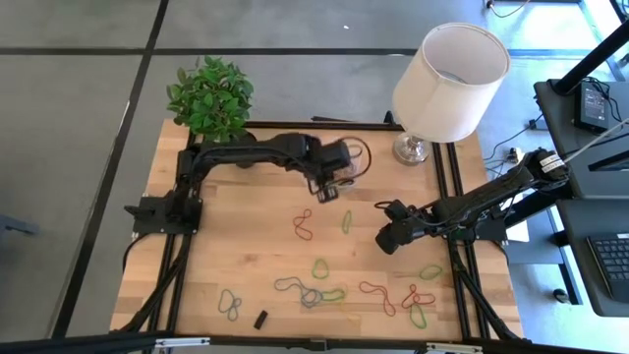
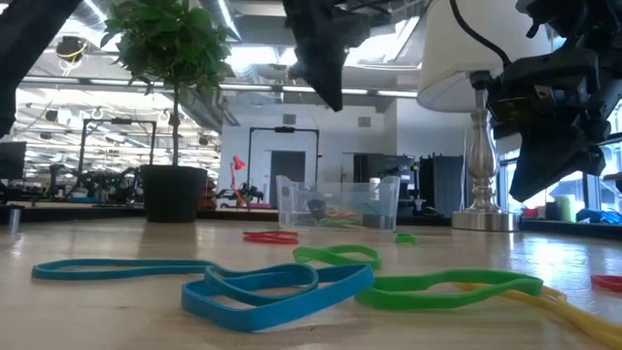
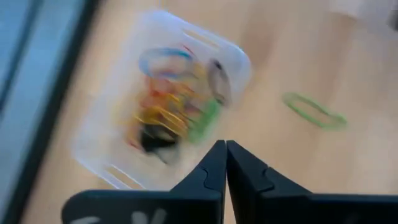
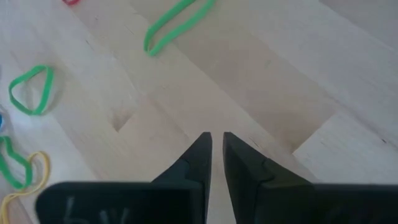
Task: Pick and place rubber bands into bin
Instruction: Put the red rubber band into the transparent bin
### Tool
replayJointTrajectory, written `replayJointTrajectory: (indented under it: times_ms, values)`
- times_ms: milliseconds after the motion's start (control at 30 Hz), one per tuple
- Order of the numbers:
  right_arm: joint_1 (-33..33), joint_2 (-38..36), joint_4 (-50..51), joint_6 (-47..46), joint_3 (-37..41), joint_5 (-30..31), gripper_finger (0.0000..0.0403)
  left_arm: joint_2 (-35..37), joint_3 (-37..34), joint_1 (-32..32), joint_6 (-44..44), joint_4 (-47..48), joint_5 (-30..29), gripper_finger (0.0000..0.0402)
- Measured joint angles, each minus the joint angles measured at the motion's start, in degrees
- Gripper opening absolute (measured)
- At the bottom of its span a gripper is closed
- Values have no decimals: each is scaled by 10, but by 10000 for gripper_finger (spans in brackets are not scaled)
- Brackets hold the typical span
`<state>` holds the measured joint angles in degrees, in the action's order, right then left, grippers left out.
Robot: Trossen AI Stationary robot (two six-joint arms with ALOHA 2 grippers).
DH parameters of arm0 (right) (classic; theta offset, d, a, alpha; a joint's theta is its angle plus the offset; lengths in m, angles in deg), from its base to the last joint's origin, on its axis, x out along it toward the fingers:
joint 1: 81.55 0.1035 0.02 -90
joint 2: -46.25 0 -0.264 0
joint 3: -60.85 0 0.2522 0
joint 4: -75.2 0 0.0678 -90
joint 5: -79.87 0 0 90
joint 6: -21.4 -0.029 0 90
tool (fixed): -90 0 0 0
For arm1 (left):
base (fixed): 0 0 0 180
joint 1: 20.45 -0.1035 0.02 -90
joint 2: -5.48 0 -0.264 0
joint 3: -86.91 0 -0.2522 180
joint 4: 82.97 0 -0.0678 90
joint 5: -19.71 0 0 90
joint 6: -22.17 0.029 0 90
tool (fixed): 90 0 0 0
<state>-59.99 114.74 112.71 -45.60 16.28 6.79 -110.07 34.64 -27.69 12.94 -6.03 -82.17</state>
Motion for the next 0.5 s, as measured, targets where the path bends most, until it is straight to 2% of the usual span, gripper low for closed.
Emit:
replayJointTrajectory:
  times_ms: [67,167,267,400,500]
  values:
    - [0,0,0,-1,0,0,45,0,-4,13,-9,32,15,2]
    - [0,0,-5,1,0,0,41,0,-40,32,-24,28,34,2]
    - [1,0,-14,0,-3,-4,19,-1,-83,50,-36,24,52,2]
    - [9,0,-4,19,-41,-5,5,4,-163,72,-52,-31,55,2]
    - [13,2,53,29,-92,-5,3,37,-240,84,-60,-110,65,2]
